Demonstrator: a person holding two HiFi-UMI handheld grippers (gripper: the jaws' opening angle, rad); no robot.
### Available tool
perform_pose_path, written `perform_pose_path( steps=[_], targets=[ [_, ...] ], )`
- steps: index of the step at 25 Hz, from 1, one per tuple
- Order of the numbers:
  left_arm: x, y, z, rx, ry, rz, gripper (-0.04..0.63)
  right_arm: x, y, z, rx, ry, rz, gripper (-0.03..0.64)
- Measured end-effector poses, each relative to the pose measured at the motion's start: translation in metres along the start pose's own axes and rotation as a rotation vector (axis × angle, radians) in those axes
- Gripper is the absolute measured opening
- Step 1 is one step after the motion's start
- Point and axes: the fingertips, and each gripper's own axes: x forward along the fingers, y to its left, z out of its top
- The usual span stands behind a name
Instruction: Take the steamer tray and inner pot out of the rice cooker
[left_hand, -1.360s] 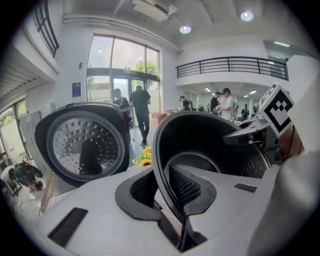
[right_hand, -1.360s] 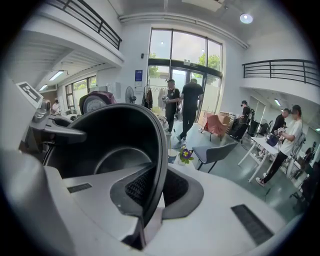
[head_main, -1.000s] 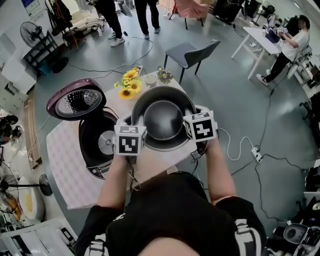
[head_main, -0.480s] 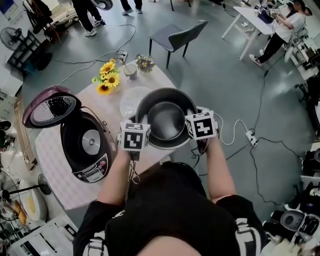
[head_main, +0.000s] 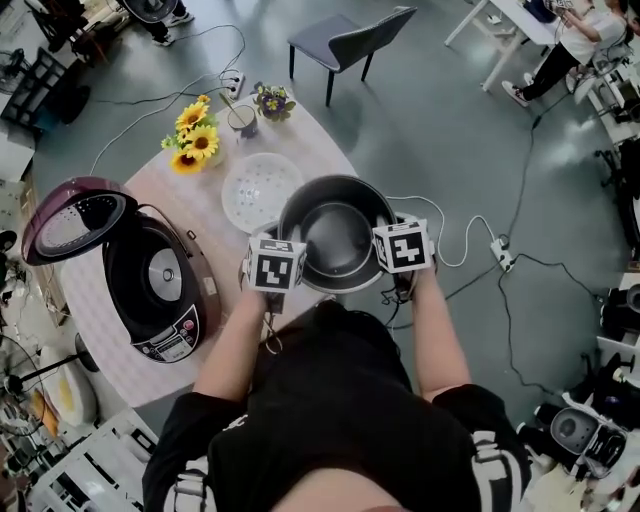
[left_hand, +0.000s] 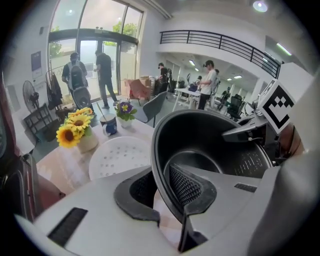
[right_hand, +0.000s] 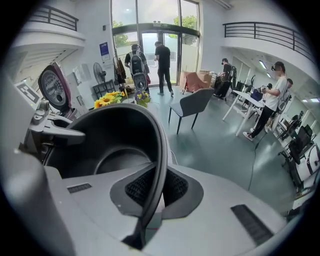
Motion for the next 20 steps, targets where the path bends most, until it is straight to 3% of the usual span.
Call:
perform_pose_path(
  steps=[10, 15, 20],
  targets=[
    [0.042, 0.001, -0.021, -0.009, 0.025, 0.000, 0.066, 0.042, -0.009, -0.027, 0.013, 0.040, 0.024, 0.009],
    [0.051, 0.003, -0.033, -0.045, 0.078, 0.000, 0.066, 0.060, -0.007, -0.030, 0.006, 0.045, 0.050, 0.009],
    [0.057, 0.003, -0.040, -0.044, 0.053, 0.001, 0.071, 0.067, -0.007, -0.041, -0.008, 0.043, 0.040, 0.011]
  ],
)
